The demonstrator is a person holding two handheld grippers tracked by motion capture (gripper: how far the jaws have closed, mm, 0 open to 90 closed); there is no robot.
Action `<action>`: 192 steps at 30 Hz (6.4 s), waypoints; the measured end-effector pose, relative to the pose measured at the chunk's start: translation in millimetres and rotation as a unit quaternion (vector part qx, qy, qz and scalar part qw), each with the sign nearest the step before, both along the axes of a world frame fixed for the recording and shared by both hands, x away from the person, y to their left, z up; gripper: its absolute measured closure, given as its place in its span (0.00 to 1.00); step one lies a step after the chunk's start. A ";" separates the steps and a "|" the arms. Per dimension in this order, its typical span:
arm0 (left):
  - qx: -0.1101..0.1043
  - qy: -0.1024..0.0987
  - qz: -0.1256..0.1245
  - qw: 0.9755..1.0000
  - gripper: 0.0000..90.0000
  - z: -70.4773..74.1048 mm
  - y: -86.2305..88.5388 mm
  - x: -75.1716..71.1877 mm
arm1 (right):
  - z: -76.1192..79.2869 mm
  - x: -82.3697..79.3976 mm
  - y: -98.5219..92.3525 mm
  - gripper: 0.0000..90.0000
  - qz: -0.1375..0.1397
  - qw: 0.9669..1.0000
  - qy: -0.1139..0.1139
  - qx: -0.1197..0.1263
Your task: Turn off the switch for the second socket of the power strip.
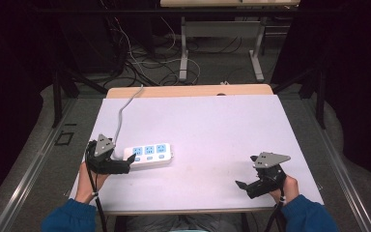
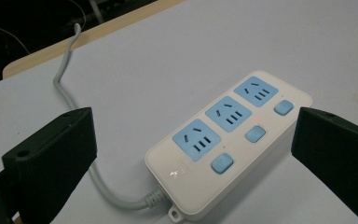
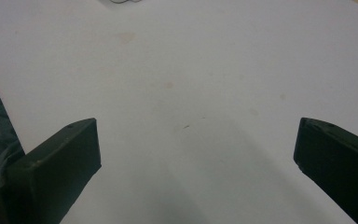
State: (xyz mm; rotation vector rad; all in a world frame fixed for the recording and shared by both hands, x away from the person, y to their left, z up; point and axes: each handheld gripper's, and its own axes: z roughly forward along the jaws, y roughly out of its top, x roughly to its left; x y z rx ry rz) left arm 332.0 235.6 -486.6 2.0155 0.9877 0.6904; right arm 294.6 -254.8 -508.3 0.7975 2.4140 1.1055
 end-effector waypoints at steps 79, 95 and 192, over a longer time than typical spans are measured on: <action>0.001 0.064 -0.084 0.994 0.99 -34.4 -38.5 35.2 | -2.8 0.7 3.5 0.01 0.006 1.000 0.010 -0.012; 0.009 0.072 -0.113 0.991 1.00 -39.6 -44.0 33.6 | -2.7 1.5 3.3 0.01 0.014 1.000 0.011 -0.018; -0.002 0.087 -0.102 0.991 1.00 -54.3 -44.8 36.8 | -5.5 0.6 7.3 0.01 0.019 0.999 0.019 -0.033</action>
